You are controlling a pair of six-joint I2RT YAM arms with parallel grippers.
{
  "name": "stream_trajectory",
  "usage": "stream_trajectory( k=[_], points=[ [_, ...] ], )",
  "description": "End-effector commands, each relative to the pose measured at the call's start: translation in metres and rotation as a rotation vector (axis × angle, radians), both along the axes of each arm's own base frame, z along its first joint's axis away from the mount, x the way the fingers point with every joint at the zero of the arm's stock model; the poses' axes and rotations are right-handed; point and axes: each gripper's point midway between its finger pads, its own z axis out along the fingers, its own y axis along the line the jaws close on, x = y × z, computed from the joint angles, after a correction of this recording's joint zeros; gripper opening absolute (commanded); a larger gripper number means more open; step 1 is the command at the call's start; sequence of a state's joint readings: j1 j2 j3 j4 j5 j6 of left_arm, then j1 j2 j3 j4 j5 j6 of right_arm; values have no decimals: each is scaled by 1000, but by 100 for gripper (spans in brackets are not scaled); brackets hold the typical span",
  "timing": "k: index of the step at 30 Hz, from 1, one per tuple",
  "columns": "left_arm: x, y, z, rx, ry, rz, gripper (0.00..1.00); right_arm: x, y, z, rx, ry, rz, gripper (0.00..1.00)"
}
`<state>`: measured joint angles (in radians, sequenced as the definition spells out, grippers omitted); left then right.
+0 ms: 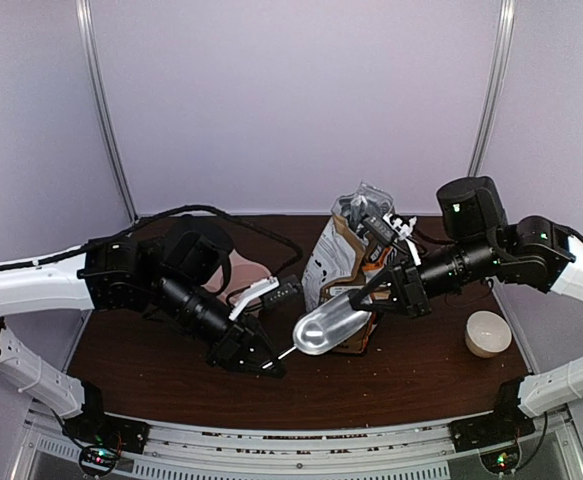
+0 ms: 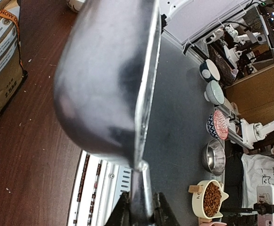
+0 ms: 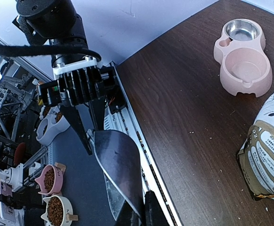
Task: Serve the pet food
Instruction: Pass from the left arm to the right, then pass from the right arm to the left
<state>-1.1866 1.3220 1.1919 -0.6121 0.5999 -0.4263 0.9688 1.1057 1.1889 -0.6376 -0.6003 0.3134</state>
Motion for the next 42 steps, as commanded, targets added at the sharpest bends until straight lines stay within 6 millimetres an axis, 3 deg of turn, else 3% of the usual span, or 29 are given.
stream_trajectory(
  k=[1,3,6,11,15,21,31,42],
  points=[
    [9,-5,23,-73,-89,23,18,-2,-1,12,43,-13,0,0],
    [19,-5,28,-97,-133,78,38,4,-3,16,72,-24,-45,0],
    [36,-4,43,-176,-211,179,58,14,-8,24,144,-32,-138,0],
    [75,10,87,-379,-346,435,72,26,-19,32,294,-19,-272,0],
    [93,24,113,-526,-370,590,85,35,-29,34,391,-4,-369,0],
    [116,23,104,-519,-266,691,88,44,-36,33,461,29,-446,0],
    [100,-4,81,-511,-103,583,89,53,-32,23,394,42,-489,0],
    [100,-24,75,-504,-42,541,87,40,-4,20,340,54,-384,0]
  ],
)
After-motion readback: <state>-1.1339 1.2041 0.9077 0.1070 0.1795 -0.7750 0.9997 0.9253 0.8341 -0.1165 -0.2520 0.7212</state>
